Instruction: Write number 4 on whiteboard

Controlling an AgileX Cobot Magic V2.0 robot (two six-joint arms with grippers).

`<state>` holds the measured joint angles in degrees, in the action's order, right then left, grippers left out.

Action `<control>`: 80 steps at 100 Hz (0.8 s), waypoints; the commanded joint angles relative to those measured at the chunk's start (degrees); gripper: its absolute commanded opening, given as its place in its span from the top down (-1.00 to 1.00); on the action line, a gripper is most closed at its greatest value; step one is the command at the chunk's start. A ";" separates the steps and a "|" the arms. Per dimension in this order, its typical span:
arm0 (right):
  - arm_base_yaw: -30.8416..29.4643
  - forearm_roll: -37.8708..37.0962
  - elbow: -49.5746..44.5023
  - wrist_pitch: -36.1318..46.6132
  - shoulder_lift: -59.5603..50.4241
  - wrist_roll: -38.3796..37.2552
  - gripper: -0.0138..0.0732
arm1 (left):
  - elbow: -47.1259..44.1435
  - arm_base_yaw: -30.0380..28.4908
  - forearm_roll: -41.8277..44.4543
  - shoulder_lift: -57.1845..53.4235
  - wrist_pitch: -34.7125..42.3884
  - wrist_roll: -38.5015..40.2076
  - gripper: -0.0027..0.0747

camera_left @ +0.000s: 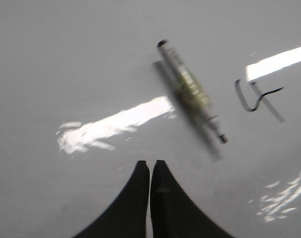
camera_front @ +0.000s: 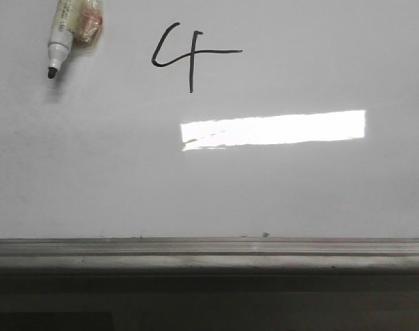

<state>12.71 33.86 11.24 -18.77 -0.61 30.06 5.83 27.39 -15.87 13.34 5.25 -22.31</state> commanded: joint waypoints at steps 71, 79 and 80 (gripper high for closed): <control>-0.38 0.88 1.43 3.75 -0.75 0.07 0.83 | -7.28 -20.88 10.95 -15.30 -3.59 17.32 0.98; -0.38 0.88 1.43 3.89 -0.75 0.07 0.83 | -7.28 -20.88 10.95 -15.30 -3.46 17.32 0.98; -0.38 0.88 1.43 3.89 -0.75 0.07 0.83 | -7.28 -20.88 10.95 -15.30 -3.46 17.32 0.98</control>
<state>12.71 33.86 11.24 -18.77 -0.65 30.06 0.12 6.53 -4.13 -0.26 -2.33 -5.78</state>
